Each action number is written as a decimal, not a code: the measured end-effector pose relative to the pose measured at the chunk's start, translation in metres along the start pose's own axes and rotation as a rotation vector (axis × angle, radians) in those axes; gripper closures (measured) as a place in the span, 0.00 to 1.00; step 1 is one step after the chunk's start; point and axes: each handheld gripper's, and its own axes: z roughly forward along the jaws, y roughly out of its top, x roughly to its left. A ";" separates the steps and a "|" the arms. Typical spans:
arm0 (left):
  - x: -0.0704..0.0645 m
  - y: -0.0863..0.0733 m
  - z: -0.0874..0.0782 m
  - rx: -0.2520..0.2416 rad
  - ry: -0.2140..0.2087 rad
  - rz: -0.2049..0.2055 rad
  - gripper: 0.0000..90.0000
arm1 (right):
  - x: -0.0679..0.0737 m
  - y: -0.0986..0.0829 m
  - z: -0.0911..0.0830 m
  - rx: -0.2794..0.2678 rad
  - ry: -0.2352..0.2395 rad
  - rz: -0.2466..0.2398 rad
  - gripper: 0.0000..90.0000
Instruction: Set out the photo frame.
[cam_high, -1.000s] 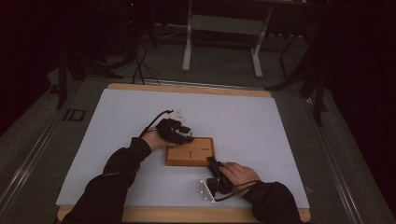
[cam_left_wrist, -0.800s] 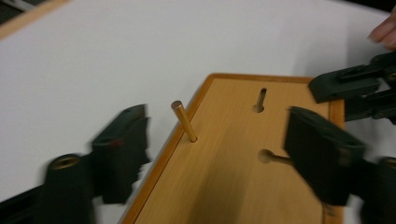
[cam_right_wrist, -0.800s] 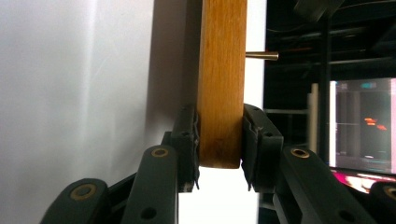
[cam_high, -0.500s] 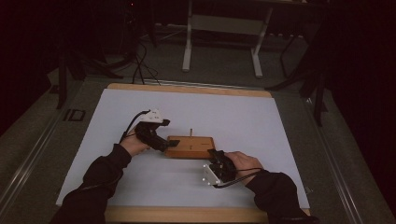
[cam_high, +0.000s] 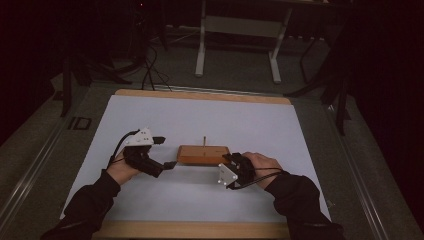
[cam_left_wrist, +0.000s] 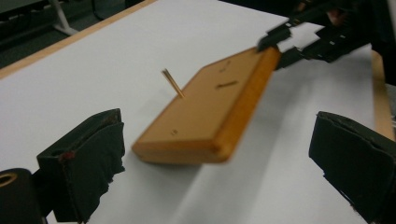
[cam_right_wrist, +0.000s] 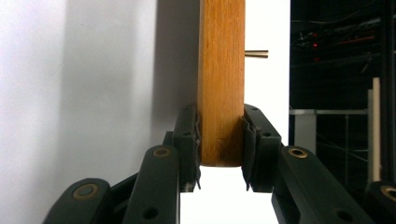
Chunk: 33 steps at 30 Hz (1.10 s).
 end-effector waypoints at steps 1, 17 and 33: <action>-0.004 -0.003 0.000 -0.002 0.005 -0.005 0.04 | -0.005 -0.002 0.000 -0.009 0.021 0.017 0.78; -0.033 -0.041 0.016 0.037 -0.031 -0.047 0.04 | -0.056 -0.008 0.008 -0.036 0.211 0.127 0.78; -0.028 -0.049 0.017 0.024 -0.050 -0.077 0.04 | -0.103 -0.020 0.028 -0.049 0.319 0.282 0.75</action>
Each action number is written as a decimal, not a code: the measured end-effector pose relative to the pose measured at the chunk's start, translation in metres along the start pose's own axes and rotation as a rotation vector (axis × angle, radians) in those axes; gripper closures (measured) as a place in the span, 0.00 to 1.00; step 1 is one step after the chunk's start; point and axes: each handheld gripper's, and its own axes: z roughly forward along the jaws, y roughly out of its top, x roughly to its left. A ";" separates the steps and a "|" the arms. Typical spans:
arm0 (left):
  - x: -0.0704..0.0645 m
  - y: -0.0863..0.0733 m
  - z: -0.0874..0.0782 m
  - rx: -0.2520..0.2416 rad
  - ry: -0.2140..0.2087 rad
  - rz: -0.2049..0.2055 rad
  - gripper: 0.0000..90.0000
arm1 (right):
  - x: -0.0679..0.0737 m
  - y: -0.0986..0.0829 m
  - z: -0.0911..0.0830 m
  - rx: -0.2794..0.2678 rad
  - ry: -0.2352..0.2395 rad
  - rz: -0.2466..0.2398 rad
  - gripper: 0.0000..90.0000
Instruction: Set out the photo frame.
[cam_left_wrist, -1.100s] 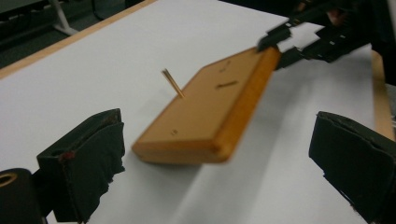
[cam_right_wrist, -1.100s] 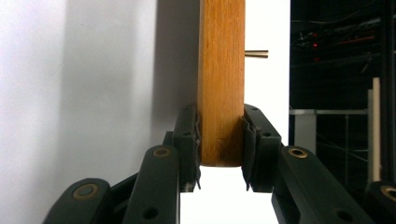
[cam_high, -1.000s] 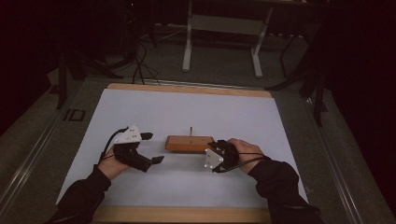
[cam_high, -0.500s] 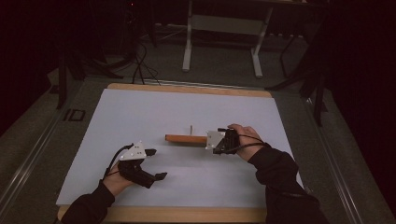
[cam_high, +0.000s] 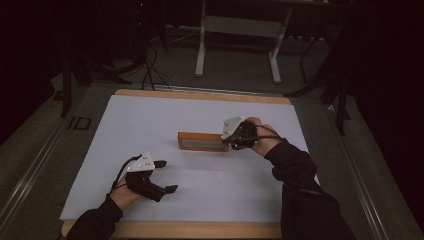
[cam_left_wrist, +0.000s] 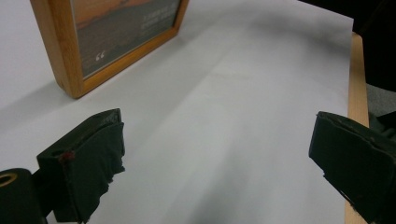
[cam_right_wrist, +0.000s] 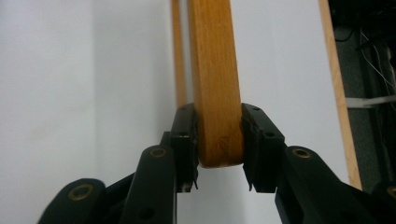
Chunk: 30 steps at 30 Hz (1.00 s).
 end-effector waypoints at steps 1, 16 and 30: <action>0.000 0.000 0.001 0.000 0.001 0.000 0.04 | -0.008 0.000 0.002 0.003 0.010 0.024 0.74; 0.001 -0.005 0.002 -0.026 0.030 0.010 0.04 | -0.039 0.002 0.017 0.018 -0.016 0.064 0.71; 0.002 -0.009 0.005 -0.021 0.041 0.012 0.04 | -0.057 -0.002 0.029 0.013 -0.073 0.148 0.69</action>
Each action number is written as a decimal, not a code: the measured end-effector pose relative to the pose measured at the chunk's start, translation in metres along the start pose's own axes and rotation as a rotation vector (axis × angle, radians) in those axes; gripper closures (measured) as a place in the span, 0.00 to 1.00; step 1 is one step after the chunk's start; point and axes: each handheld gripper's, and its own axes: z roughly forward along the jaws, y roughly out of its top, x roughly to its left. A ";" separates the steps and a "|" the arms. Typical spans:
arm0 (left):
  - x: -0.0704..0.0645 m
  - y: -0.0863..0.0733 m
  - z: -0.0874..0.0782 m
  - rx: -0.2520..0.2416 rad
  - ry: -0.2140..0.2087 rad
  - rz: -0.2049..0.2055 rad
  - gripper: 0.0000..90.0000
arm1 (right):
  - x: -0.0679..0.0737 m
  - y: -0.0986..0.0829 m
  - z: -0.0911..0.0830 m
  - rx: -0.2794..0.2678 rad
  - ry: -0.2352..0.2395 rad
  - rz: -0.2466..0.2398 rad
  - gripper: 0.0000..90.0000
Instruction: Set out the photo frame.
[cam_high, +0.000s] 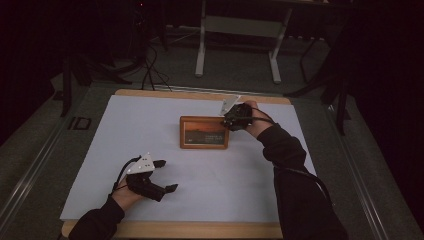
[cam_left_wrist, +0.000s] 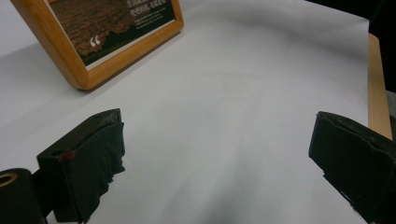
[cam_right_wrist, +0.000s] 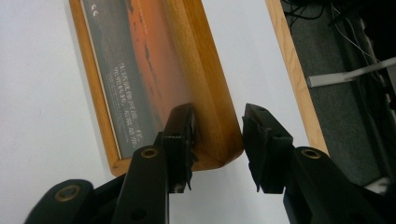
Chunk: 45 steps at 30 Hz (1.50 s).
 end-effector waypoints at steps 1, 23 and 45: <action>0.000 0.000 0.000 0.001 -0.002 0.003 0.04 | -0.001 0.000 0.000 -0.002 0.001 0.001 0.69; -0.001 -0.001 0.001 -0.004 -0.005 -0.004 0.04 | 0.023 -0.003 -0.021 -0.066 -0.028 0.110 0.35; -0.003 -0.001 0.002 0.001 -0.012 0.011 0.04 | 0.090 -0.052 -0.025 -0.189 0.057 0.246 0.15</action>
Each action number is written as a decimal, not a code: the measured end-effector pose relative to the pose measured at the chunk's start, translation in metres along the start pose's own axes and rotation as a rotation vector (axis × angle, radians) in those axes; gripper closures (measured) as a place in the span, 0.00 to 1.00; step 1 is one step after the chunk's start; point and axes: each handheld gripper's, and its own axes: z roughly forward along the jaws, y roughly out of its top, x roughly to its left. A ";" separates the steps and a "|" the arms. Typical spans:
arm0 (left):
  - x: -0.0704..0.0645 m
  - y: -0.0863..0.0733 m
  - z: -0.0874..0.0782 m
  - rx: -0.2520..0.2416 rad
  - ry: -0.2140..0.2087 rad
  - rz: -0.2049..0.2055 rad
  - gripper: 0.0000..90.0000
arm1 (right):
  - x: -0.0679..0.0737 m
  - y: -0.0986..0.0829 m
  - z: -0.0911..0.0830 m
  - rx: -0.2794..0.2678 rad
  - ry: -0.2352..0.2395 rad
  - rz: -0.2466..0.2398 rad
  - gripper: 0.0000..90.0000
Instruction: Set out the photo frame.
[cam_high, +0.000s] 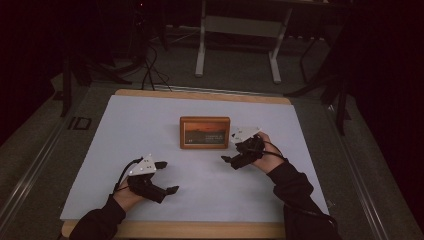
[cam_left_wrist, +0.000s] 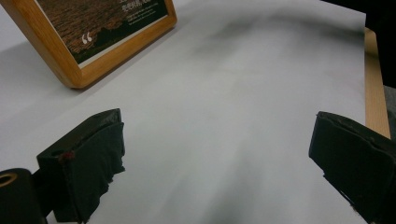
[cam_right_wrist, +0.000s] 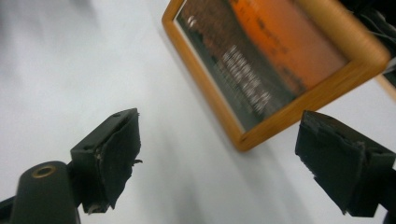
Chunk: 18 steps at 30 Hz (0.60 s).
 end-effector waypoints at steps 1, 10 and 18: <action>0.000 0.000 0.000 0.000 0.001 0.001 0.04 | 0.005 -0.006 0.001 -0.009 0.015 0.020 0.15; -0.001 0.000 0.001 0.004 -0.003 0.002 0.04 | 0.028 -0.032 0.005 -0.027 0.031 0.048 0.15; -0.001 -0.001 0.001 0.010 -0.003 0.008 0.04 | 0.038 -0.049 0.012 -0.006 0.045 0.067 0.16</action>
